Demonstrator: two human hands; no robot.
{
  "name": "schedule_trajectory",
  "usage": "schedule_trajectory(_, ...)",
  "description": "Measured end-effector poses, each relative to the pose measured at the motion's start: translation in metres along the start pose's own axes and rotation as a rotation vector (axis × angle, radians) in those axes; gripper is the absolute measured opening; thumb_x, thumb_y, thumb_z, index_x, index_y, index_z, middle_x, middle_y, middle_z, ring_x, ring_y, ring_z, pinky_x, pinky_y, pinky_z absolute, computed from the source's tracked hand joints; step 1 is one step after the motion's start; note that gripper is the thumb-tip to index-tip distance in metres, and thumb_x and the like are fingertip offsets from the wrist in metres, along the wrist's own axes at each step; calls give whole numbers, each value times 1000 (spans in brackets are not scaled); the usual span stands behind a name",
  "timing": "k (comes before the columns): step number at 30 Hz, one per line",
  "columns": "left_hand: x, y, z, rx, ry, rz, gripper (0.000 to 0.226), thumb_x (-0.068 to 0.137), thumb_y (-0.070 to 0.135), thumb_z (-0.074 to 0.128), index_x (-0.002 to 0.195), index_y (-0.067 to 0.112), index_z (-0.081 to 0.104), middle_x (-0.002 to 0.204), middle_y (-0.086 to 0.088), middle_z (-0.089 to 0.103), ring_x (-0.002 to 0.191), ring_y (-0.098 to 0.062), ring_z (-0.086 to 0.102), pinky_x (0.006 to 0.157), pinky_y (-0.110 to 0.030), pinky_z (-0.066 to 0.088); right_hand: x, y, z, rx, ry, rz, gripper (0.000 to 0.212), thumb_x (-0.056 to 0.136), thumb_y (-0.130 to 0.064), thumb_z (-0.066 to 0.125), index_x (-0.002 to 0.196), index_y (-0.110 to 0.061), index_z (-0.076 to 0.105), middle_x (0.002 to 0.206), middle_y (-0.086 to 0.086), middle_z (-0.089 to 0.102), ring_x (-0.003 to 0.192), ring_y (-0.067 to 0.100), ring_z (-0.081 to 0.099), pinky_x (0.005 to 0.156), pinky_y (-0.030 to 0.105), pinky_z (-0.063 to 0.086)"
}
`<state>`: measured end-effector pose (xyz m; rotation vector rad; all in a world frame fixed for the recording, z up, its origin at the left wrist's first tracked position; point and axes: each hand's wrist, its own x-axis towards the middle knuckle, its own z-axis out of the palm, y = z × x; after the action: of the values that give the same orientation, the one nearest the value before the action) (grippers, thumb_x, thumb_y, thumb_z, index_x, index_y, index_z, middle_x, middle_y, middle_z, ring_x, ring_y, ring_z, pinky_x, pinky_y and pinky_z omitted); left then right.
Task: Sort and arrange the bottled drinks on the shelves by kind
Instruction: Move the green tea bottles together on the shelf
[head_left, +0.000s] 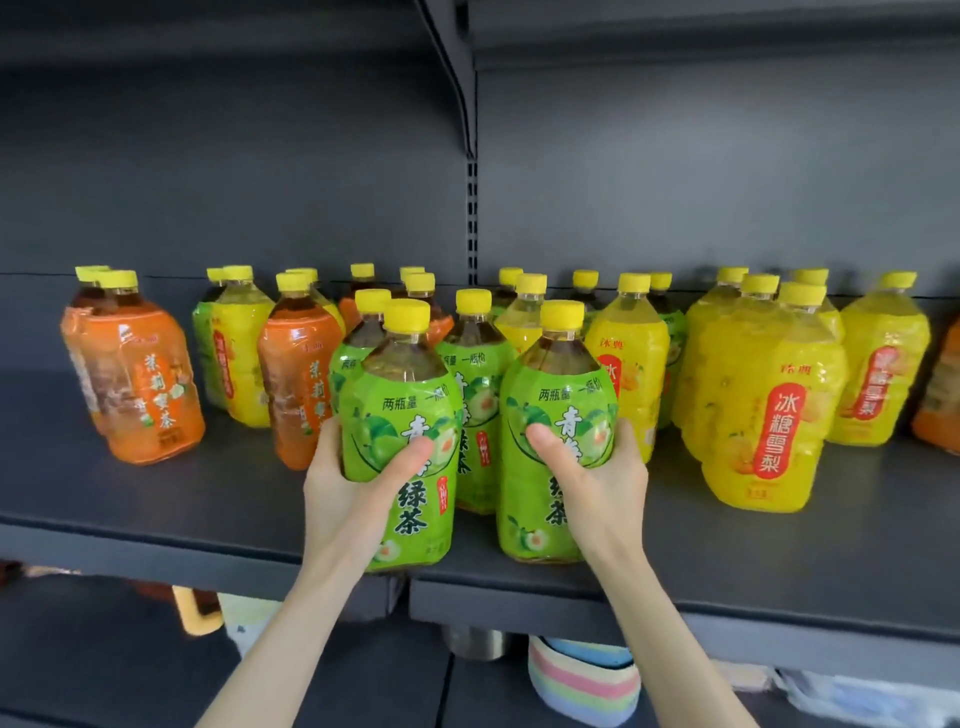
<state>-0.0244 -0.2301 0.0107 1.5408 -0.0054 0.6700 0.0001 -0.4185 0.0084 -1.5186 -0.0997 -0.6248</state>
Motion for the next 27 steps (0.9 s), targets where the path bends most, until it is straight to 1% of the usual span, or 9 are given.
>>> schedule_trajectory(2, 8, -3, -10, 4, -14, -1, 51, 49, 54, 76, 94, 45, 54, 86, 25, 67, 79, 5, 64, 67, -23, 49, -6, 0, 17, -19, 26, 2, 79, 45, -66, 74, 110, -26, 57, 103, -10, 68, 94, 4, 64, 76, 20, 50)
schedule_trajectory(4, 18, -7, -18, 9, -27, -2, 55, 45, 59, 73, 95, 47, 53, 89, 23, 67, 82, 5, 63, 71, -25, 50, -11, 0, 33, -53, 43, 2, 86, 43, -68, 73, 113, -22, 56, 105, -7, 67, 96, 8, 63, 76, 21, 49)
schedule_trajectory(8, 33, -17, -24, -25, -45, -16, 51, 58, 50, 78, 101, 47, 51, 99, 20, 64, 91, 3, 61, 82, -30, 50, -16, 0, 58, -112, 100, 16, 88, 41, -72, 71, 111, -21, 55, 105, -6, 65, 97, 11, 62, 81, 30, 52)
schedule_trajectory(13, 38, -23, -20, -3, -70, 9, 52, 70, 41, 77, 113, 41, 47, 103, 23, 61, 96, 9, 55, 77, -17, 42, -14, 6, 73, -148, 154, 25, 86, 43, -73, 72, 111, -24, 52, 108, -5, 64, 102, 16, 61, 89, 41, 52)
schedule_trajectory(16, 40, -25, -16, 23, -55, 30, 58, 70, 43, 75, 120, 34, 47, 103, 25, 59, 94, 13, 52, 74, -12, 38, -12, 5, 75, -171, 134, -2, 90, 50, -71, 71, 125, -31, 41, 120, -6, 60, 113, 16, 57, 98, 41, 48)
schedule_trajectory(19, 39, -27, -14, 55, -41, 52, 64, 69, 52, 73, 123, 31, 45, 109, 18, 60, 98, 4, 56, 81, -19, 41, -12, 4, 75, -230, 126, -24, 103, 54, -75, 66, 138, -24, 34, 129, -3, 57, 120, 18, 53, 103, 44, 45)
schedule_trajectory(21, 35, -28, -13, 87, -16, 75, 80, 64, 63, 65, 129, 24, 40, 120, 9, 53, 103, -6, 52, 85, -24, 39, -14, 4, 74, -281, 117, -40, 105, 57, -78, 61, 141, -22, 33, 133, -1, 56, 124, 19, 51, 104, 45, 43)
schedule_trajectory(24, 32, -26, -13, 159, 3, 107, 91, 63, 67, 57, 134, 13, 35, 123, 5, 35, 107, -4, 38, 87, -21, 31, -18, 4, 71, -351, 97, -66, 102, 61, -81, 53, 140, -21, 35, 132, -1, 57, 122, 21, 53, 102, 44, 44)
schedule_trajectory(27, 31, -26, -13, 219, 23, 144, 89, 67, 70, 53, 133, 11, 40, 125, 0, 40, 112, -7, 34, 92, -22, 27, -19, 3, 68, -383, 73, -80, 100, 62, -87, 48, 138, -22, 37, 127, -4, 61, 117, 19, 57, 98, 45, 47)
